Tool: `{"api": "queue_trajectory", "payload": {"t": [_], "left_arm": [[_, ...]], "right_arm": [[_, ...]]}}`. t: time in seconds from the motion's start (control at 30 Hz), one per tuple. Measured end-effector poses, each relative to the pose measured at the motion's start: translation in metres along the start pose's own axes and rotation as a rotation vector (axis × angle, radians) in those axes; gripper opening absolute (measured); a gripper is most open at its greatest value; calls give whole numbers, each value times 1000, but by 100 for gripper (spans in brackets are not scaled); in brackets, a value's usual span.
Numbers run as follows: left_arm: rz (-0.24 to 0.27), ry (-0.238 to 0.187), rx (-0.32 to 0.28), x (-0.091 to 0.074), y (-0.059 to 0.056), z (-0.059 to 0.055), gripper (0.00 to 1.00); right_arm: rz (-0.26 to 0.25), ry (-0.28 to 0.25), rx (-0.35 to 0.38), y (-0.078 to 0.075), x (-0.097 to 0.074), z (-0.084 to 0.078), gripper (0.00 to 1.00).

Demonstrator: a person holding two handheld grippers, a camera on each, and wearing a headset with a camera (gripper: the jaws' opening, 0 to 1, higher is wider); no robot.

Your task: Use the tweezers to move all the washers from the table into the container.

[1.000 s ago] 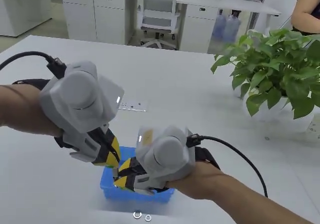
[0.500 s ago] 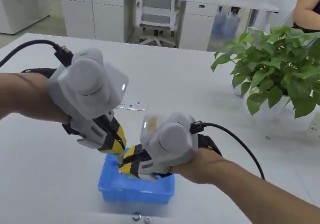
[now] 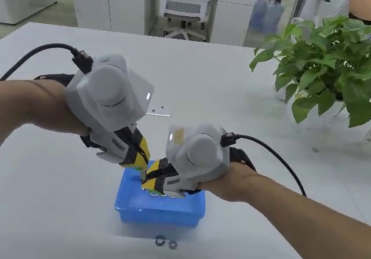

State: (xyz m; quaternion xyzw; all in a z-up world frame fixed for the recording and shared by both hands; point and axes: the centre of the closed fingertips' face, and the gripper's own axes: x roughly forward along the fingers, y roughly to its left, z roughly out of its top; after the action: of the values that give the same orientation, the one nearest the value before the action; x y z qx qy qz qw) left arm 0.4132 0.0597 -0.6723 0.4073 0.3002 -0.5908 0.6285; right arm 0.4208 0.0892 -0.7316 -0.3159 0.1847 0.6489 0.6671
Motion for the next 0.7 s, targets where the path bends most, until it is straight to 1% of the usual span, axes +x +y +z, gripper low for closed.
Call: {"api": "queue_trajectory", "payload": {"t": [0.27,0.37,0.7], "left_arm": [[-7,-2,-12,13,3,-8,6],[-7,-3,-16,19,3,-12,6],[-11,-3,-26,32,5,-21,6]], "right_arm": [[13,7,15,-2,11,-12,10],[13,17,24,-2,15,-18,10],[23,29,38,-2,25,-29,10]]}}
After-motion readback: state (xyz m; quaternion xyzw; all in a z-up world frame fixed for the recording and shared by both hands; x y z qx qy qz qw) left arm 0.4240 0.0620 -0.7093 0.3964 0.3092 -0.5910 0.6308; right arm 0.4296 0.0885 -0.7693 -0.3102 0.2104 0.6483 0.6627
